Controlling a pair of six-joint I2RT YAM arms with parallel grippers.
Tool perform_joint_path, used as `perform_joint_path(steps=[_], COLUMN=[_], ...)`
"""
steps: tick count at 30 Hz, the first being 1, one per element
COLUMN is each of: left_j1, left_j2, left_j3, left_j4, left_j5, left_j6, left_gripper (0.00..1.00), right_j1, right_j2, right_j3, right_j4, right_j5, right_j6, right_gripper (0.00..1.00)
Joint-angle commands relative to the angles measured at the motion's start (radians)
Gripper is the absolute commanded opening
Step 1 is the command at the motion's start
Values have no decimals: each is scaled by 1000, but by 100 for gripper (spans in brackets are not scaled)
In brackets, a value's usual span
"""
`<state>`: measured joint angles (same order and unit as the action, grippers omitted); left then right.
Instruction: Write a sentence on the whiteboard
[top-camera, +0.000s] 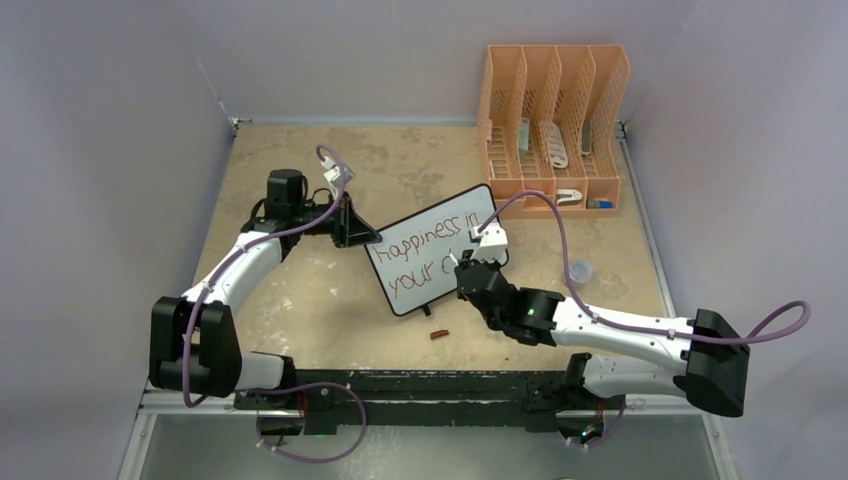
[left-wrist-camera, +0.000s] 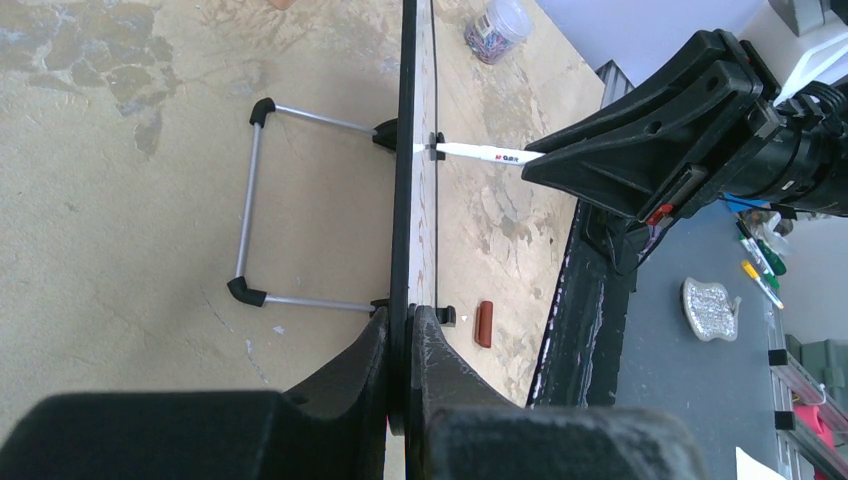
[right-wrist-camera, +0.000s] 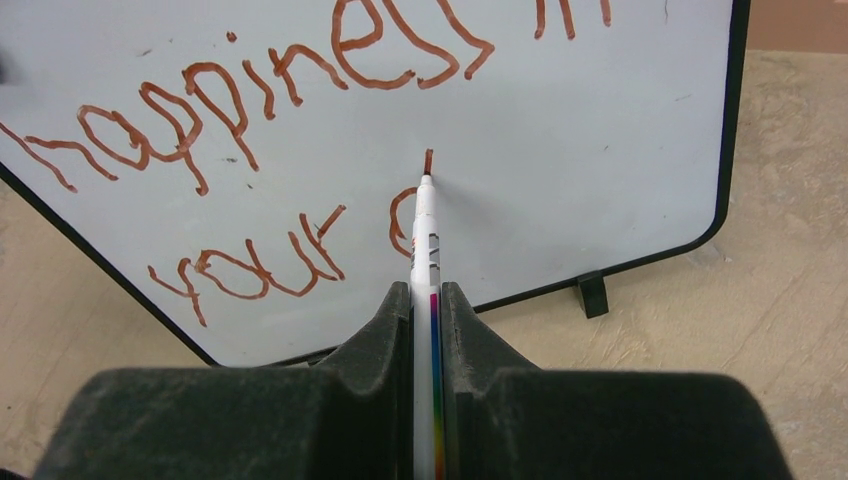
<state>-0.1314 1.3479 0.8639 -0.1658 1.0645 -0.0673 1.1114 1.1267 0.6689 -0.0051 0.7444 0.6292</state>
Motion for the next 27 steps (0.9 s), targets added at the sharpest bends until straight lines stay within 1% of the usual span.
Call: perform_joint_path(steps=[1,12,27], left_j1=[3,3,3], left_j2=[22,22,22], left_j3=[-1,0,0], left_j4=[-46,-46,-47], left_j5=[-130,-130,-136], left_j6=[45,46,48], left_gripper=[0,0,0], right_j1=[-5,-5,-5], right_j2=[7,15,-3], right_j3=[34,28,39], right_j4=[-61,-138,-159], right_j5=[-31,-75,-77], right_j6=[52,117,117], right_gripper=[0,0,0])
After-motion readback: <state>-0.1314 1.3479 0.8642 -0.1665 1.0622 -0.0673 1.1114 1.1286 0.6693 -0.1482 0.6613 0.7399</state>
